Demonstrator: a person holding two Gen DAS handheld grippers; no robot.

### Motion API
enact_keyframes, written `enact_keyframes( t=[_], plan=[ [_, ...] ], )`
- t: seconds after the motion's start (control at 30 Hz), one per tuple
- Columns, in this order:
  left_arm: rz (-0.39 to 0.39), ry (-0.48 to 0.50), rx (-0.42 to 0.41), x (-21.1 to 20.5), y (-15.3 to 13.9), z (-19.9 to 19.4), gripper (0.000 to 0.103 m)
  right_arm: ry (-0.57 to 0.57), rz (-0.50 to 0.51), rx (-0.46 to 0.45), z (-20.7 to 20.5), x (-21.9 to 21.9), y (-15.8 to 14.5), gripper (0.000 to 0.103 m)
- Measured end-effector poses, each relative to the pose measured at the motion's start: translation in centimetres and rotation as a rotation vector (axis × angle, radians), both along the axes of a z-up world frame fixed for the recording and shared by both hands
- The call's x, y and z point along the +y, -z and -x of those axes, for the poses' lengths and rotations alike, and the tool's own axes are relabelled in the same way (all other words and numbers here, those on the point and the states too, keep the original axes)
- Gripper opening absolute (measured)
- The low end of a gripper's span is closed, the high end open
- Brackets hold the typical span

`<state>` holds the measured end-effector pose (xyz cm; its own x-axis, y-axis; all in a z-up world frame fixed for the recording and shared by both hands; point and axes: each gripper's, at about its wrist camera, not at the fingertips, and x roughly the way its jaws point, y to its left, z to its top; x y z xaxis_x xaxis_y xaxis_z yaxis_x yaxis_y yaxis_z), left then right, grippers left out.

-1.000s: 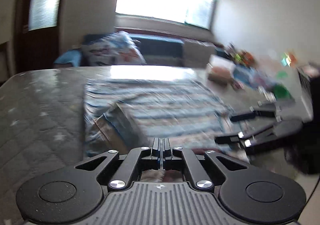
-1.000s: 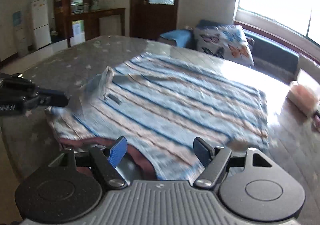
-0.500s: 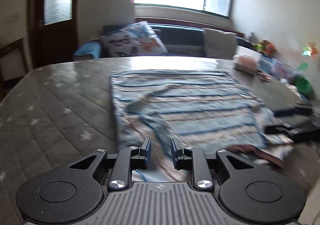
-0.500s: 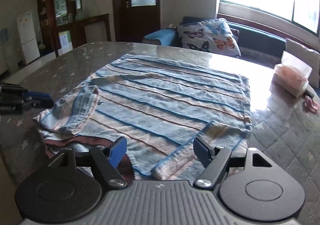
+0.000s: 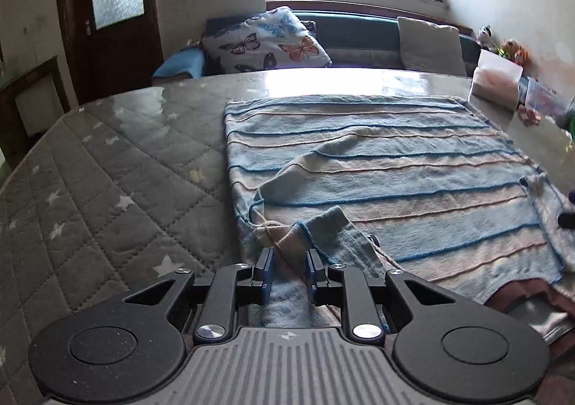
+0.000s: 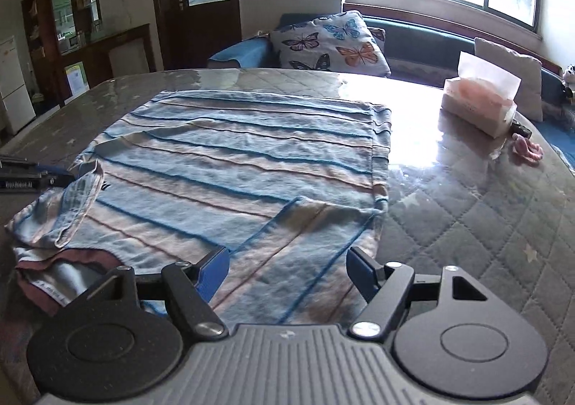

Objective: Fold clothes
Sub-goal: 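Grasp the maroon hem with the left gripper while the right gripper grasps it too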

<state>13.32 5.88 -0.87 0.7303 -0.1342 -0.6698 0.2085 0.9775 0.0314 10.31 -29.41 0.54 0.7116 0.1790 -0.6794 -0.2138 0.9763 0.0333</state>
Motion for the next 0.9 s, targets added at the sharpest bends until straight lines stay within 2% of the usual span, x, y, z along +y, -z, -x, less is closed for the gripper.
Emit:
enact_keyframes(
  t=[0.13,0.2,0.33,0.47,0.6,0.73,0.8,0.9],
  plan=[
    [-0.010,0.014,-0.027,-0.4,-0.7,-0.2,0.022,-0.006,0.006,-0.003,-1.3,-0.5,-0.1,0.068],
    [-0.012,0.014,-0.029,-0.6,-0.8,-0.6,0.022,-0.009,0.004,0.000,-2.2,-0.6,-0.1,0.059],
    [-0.029,0.018,-0.019,-1.1,-0.1,-1.4,0.024,-0.020,-0.004,0.010,-3.8,-0.7,0.3,0.053],
    [-0.047,0.026,-0.027,-1.5,-0.1,-1.2,0.034,-0.027,0.013,0.026,-4.9,-0.4,1.4,0.053],
    [-0.082,0.038,-0.053,-1.5,-0.5,0.0,0.046,-0.035,0.030,0.011,-4.4,-0.1,1.1,0.054],
    [-0.101,0.059,-0.062,-1.4,-0.7,1.6,0.058,-0.068,0.094,0.003,-2.4,0.4,0.8,0.059],
    [-0.110,0.076,-0.061,-1.5,-0.6,2.7,0.063,-0.080,0.107,0.001,-1.3,0.6,0.6,0.067],
    [-0.129,0.120,-0.057,-1.9,-0.2,4.6,0.070,-0.102,0.109,0.007,0.3,0.9,0.6,0.067]
  ],
)
